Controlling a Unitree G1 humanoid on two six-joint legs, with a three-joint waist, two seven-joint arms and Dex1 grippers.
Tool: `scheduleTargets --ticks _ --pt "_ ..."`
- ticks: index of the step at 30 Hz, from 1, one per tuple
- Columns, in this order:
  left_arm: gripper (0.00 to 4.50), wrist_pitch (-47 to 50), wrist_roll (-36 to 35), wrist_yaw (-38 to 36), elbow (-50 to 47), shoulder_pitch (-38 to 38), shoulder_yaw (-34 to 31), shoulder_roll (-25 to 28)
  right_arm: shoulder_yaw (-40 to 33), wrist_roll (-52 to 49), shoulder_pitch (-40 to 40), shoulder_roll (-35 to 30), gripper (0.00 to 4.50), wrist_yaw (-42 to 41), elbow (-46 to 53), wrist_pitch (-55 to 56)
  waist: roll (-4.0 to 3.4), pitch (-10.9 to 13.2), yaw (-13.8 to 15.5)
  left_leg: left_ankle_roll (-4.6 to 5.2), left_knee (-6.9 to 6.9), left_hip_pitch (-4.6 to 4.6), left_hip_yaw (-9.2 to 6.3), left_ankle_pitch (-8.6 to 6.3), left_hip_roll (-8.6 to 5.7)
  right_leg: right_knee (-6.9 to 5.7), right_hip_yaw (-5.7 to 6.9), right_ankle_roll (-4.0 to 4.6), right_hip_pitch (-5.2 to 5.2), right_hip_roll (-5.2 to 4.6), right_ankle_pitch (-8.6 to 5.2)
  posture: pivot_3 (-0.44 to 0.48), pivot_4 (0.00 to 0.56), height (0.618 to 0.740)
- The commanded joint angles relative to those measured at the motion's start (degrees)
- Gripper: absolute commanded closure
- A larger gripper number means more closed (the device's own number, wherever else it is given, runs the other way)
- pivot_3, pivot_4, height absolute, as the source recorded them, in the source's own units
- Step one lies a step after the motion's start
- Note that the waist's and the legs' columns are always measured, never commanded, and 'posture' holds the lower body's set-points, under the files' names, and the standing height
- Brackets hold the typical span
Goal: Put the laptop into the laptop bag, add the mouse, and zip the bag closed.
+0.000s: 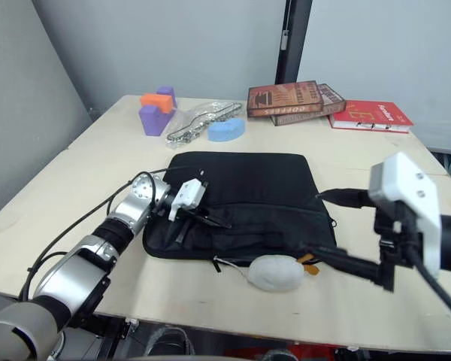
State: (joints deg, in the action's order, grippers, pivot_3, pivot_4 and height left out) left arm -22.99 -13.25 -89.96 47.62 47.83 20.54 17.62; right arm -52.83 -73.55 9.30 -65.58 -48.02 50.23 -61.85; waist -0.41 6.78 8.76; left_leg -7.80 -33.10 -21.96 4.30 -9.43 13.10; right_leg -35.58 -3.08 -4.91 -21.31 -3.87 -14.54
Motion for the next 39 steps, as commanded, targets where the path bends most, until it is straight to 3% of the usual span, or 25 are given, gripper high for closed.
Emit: scheduleTargets --ticks 1,4,10,13,20,30,31,39 --pt "4.50 -2.90 2.43 -1.69 2.59 1.44 -0.95 -0.23 6.33 2.25 -1.93 0.15 0.02 2.92 -0.21 4.17 0.00 0.00 -0.02 0.00 -0.05 0.01 0.00 0.00 -0.01 -0.04 -0.01 -0.01 0.02 -0.01 0.01 0.000 0.150 0.740" --pt "4.50 -3.31 2.86 -1.44 3.62 1.80 -1.47 -0.60 12.04 3.97 -2.59 0.64 0.02 4.11 -0.16 5.89 0.00 0.00 -0.08 0.01 -0.12 0.04 0.01 0.00 -0.01 -0.12 0.00 -0.01 0.08 -0.06 0.01 0.000 0.150 0.740" --pt "4.50 -4.73 4.80 -0.67 5.94 1.84 -2.18 -0.81 32.49 21.67 -2.37 -2.61 0.02 3.37 -0.43 11.50 0.00 0.00 -0.16 -0.11 -0.15 0.05 0.00 0.08 -0.02 -0.11 0.02 -0.07 0.15 -0.08 0.04 0.000 0.150 0.740" --pt "4.50 -5.32 5.55 0.20 7.45 2.05 -2.69 -0.73 42.55 27.45 -6.00 -0.77 0.02 2.32 -2.19 14.79 -0.01 -0.01 -0.31 -0.19 -0.17 0.08 0.01 0.09 -0.02 -0.14 0.00 -0.11 0.16 -0.08 0.06 0.000 0.150 0.740" --pt "4.50 -5.78 5.80 -0.39 8.11 1.79 -3.52 -0.66 58.33 39.51 -11.70 2.21 0.02 -0.01 -7.94 19.36 0.00 -0.03 -0.44 -0.46 -0.19 0.10 0.02 -0.11 -0.04 -0.18 0.01 -0.17 0.19 -0.13 0.11 0.000 0.150 0.740" --pt "4.50 -5.52 6.09 -0.97 7.17 1.50 -4.09 -0.47 64.53 47.03 -13.58 4.61 0.02 -3.14 -12.47 22.17 0.00 -0.03 -0.54 -0.45 -0.19 0.08 0.03 -0.11 -0.04 -0.17 0.01 -0.31 0.18 -0.14 0.24 0.000 0.150 0.740" --pt "4.50 -5.49 6.05 -1.08 7.05 1.45 -4.09 -0.47 64.69 47.68 -13.33 4.69 0.52 -3.35 -12.79 22.44 0.00 -0.03 -0.56 -0.45 -0.19 0.08 0.03 -0.11 -0.04 -0.17 0.01 -0.31 0.18 -0.14 0.24 0.000 0.150 0.740" --pt "4.50 -7.08 7.22 -1.06 7.99 1.20 -3.42 -0.26 63.80 48.39 -11.59 6.07 3.17 -3.99 -12.77 22.07 0.00 -0.03 -0.57 -0.43 -0.18 0.08 0.03 -0.13 -0.04 -0.16 0.01 -0.31 0.18 -0.15 0.24 0.000 0.150 0.740"
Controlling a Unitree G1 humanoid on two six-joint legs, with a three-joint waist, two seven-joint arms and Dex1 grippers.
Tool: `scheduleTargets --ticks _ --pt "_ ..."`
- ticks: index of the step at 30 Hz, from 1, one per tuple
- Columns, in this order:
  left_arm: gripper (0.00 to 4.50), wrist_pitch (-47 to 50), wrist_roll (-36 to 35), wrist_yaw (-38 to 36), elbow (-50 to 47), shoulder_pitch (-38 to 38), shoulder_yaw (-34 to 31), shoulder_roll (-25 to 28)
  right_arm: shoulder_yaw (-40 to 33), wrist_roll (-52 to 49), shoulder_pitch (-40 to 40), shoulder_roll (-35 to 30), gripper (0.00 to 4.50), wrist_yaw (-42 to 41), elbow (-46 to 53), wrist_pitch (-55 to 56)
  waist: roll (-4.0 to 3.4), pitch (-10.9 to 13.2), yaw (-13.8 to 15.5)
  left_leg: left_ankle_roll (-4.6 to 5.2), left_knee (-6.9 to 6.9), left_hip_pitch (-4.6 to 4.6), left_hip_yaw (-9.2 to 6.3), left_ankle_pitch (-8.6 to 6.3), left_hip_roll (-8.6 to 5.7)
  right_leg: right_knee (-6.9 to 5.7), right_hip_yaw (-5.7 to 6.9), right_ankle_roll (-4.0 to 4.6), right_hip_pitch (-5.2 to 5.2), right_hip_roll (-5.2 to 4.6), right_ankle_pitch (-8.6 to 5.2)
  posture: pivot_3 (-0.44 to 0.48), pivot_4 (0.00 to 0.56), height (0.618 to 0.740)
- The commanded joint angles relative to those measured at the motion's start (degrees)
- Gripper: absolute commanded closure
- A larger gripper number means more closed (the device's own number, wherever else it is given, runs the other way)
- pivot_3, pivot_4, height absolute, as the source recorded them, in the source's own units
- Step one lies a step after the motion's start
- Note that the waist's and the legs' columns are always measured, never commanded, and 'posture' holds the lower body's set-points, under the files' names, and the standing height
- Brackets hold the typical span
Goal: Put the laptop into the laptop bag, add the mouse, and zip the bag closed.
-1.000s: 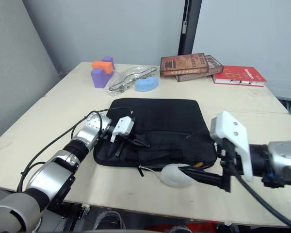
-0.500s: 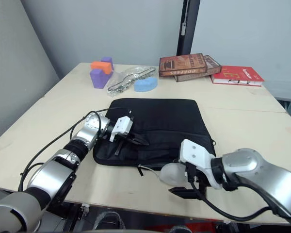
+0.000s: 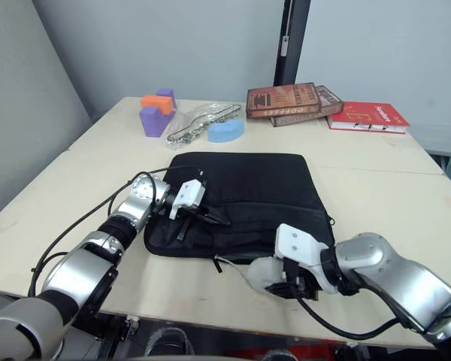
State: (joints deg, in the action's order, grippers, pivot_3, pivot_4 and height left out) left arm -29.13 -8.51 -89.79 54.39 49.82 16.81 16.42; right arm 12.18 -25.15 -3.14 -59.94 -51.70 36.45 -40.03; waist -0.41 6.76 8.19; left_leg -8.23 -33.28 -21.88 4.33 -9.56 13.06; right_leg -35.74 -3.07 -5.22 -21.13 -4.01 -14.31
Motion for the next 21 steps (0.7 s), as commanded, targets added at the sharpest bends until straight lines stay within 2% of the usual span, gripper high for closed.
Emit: scheduleTargets --ticks 1,4,10,15,21 --pt "4.50 -1.15 2.64 -1.11 1.43 -0.70 0.33 0.83 -1.66 -0.25 1.47 0.59 3.56 -0.01 1.16 -0.23 0.00 0.00 0.01 0.00 0.00 0.00 0.00 0.00 0.00 0.00 0.00 0.00 0.00 0.00 0.00 0.000 0.150 0.740" --pt "4.50 -2.36 3.52 -0.37 2.42 -0.27 0.60 0.56 -3.48 -1.35 3.63 0.78 4.48 0.10 1.74 -0.69 0.00 0.00 0.04 0.08 0.01 0.01 0.01 -0.05 0.00 0.01 -0.01 0.01 0.00 0.00 0.00 0.000 0.150 0.740" --pt "4.50 -3.37 4.11 -0.50 3.86 0.02 0.76 0.04 -11.11 -3.89 11.65 1.00 4.48 1.19 3.93 -1.43 0.00 -0.02 0.22 0.09 0.03 0.03 0.02 -0.06 0.00 0.03 -0.01 0.01 0.01 -0.02 -0.01 0.000 0.150 0.740" --pt "4.50 -3.40 4.82 -0.75 3.99 -0.10 1.06 0.07 -22.72 -6.27 20.99 2.29 4.48 0.82 5.21 -1.25 0.01 -0.02 0.21 0.13 0.05 0.04 0.27 -0.04 -0.01 0.06 -0.01 0.07 0.03 -0.19 -0.04 0.000 0.150 0.740" --pt "4.50 -3.24 5.15 -1.05 4.17 0.13 1.15 0.07 -33.66 -3.67 32.55 2.54 4.48 -1.88 4.50 0.96 0.01 -0.06 0.21 0.20 0.07 0.01 0.56 -0.04 0.02 0.22 -0.03 0.04 0.04 -0.33 -0.03 0.000 0.150 0.740"
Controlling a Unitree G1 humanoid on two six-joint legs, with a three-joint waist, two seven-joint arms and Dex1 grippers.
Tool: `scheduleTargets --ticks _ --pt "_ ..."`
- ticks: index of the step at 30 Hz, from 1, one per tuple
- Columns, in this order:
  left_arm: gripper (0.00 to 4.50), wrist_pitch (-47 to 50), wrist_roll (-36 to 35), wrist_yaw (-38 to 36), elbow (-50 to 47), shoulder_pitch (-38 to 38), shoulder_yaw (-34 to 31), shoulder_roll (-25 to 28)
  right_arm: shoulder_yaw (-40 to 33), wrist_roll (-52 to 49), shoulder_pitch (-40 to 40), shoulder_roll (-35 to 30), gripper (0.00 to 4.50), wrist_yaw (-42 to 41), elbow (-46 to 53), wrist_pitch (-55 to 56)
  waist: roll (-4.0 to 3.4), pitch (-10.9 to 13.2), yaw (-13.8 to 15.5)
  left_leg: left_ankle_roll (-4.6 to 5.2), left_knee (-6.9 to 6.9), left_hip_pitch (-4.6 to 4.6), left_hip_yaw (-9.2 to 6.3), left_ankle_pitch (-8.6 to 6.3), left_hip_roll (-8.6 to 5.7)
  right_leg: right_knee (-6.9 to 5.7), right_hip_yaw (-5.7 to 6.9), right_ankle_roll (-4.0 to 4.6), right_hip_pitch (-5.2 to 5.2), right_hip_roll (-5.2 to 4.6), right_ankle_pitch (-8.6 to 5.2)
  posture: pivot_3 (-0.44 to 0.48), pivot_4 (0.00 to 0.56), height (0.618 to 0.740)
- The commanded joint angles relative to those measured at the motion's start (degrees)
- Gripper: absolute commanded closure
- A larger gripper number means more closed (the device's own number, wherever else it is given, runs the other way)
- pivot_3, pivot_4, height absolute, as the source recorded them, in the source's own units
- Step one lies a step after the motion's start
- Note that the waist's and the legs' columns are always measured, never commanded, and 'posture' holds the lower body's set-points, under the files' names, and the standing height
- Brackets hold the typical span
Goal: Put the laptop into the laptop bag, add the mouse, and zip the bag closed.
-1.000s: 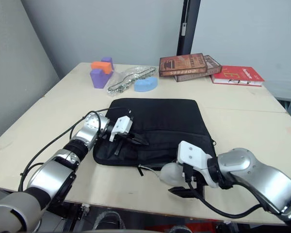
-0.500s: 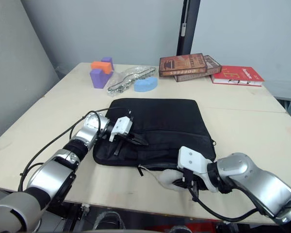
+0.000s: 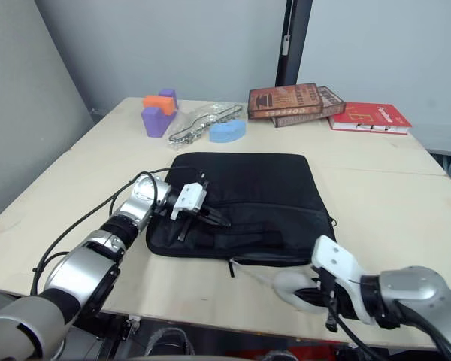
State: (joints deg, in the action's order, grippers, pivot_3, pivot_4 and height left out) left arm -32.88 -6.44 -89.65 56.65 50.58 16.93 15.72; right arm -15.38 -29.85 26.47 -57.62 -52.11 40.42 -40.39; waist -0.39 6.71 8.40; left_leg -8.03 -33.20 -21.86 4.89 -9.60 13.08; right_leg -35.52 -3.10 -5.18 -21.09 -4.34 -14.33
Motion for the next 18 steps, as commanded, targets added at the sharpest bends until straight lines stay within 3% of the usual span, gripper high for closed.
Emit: scheduleTargets --ticks 1,7,18 --pt "4.50 0.56 3.10 -1.15 1.95 -0.51 1.05 0.66 -7.68 1.18 4.05 0.51 4.48 -1.77 0.32 1.56 -0.02 -0.02 -0.01 0.01 0.00 0.00 0.00 0.00 0.00 0.00 -0.01 0.00 0.00 0.00 0.00 0.000 0.150 0.740" --pt "4.50 1.04 3.25 -0.94 2.70 0.42 0.93 -0.08 -18.19 2.41 10.76 3.26 4.48 -4.55 -1.86 2.79 -0.02 -0.02 0.12 0.07 0.02 -0.01 0.18 0.01 0.02 0.05 0.00 -0.02 -0.02 -0.12 -0.01 0.000 0.150 0.740" --pt "4.50 1.05 3.64 -1.31 4.02 1.65 0.96 -0.43 -27.19 6.19 16.15 5.49 4.48 -8.04 -6.58 5.44 -0.03 -0.03 0.17 0.15 0.08 -0.04 0.31 0.02 0.01 0.18 0.01 -0.08 -0.02 -0.24 0.00 0.000 0.150 0.740"
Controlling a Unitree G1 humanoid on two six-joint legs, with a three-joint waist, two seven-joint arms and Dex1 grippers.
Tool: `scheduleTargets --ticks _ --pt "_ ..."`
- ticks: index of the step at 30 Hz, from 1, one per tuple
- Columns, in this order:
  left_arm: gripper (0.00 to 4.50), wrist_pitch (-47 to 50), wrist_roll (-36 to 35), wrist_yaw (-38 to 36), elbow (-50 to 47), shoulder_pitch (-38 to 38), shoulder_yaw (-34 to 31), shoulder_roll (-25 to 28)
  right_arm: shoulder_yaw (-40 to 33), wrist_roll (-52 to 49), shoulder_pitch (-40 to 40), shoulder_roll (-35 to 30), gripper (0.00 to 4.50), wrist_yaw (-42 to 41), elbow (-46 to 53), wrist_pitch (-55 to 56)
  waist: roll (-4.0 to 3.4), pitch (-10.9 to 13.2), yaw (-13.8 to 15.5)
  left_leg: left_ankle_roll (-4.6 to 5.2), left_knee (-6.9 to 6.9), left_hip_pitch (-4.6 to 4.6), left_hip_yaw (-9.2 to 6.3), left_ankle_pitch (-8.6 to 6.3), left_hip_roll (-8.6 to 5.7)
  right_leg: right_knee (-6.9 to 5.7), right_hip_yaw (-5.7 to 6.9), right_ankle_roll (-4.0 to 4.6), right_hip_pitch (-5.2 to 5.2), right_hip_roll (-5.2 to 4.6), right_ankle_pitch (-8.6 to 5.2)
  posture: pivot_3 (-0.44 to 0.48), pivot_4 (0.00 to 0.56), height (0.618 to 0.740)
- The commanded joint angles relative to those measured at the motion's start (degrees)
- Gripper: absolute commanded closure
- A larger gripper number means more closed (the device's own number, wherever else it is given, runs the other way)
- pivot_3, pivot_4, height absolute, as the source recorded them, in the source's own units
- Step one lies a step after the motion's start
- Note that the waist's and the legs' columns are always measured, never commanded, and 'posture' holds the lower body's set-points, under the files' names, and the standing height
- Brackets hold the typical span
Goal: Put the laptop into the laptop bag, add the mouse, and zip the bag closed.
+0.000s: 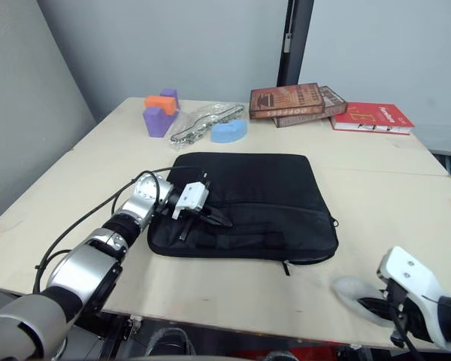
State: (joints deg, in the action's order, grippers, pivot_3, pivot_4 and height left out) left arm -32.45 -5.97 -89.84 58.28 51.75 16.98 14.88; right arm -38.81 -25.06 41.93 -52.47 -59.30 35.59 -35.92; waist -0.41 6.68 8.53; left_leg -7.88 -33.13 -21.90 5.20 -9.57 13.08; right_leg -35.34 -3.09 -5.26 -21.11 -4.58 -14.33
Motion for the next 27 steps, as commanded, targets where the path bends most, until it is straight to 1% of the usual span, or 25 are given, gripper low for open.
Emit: scheduleTargets --ticks 1,9,20,27 --pt "4.50 0.61 3.15 -1.16 2.52 0.58 0.86 0.43 -4.18 1.87 0.92 0.34 4.48 -1.19 -2.31 1.27 0.00 0.00 0.06 0.01 0.00 0.00 0.01 0.01 0.00 0.01 0.01 0.00 0.00 -0.02 0.00 0.000 0.150 0.740" --pt "4.50 0.05 3.37 -1.76 3.24 0.62 0.96 0.82 -7.06 4.12 1.54 0.33 4.48 -3.00 -6.03 2.89 0.00 0.00 0.07 0.04 0.05 -0.02 0.12 0.03 -0.01 0.12 0.05 -0.06 0.00 -0.10 0.01 0.000 0.150 0.740" --pt "4.50 -1.54 4.38 -2.01 3.55 0.61 1.87 1.43 -8.21 8.55 0.29 -0.86 4.48 -2.76 -11.13 4.37 0.01 0.01 0.06 0.04 0.11 -0.01 0.14 0.03 -0.01 0.15 0.05 -0.08 -0.01 -0.10 0.00 0.000 0.150 0.740" --pt "4.50 -5.86 7.85 -0.47 5.02 0.80 3.93 1.63 -4.94 13.99 -4.22 -2.57 4.48 1.83 -17.50 5.81 -0.01 -0.01 0.05 0.03 0.13 -0.01 0.17 0.03 -0.02 0.20 0.05 -0.09 0.01 -0.12 0.00 0.000 0.150 0.740"
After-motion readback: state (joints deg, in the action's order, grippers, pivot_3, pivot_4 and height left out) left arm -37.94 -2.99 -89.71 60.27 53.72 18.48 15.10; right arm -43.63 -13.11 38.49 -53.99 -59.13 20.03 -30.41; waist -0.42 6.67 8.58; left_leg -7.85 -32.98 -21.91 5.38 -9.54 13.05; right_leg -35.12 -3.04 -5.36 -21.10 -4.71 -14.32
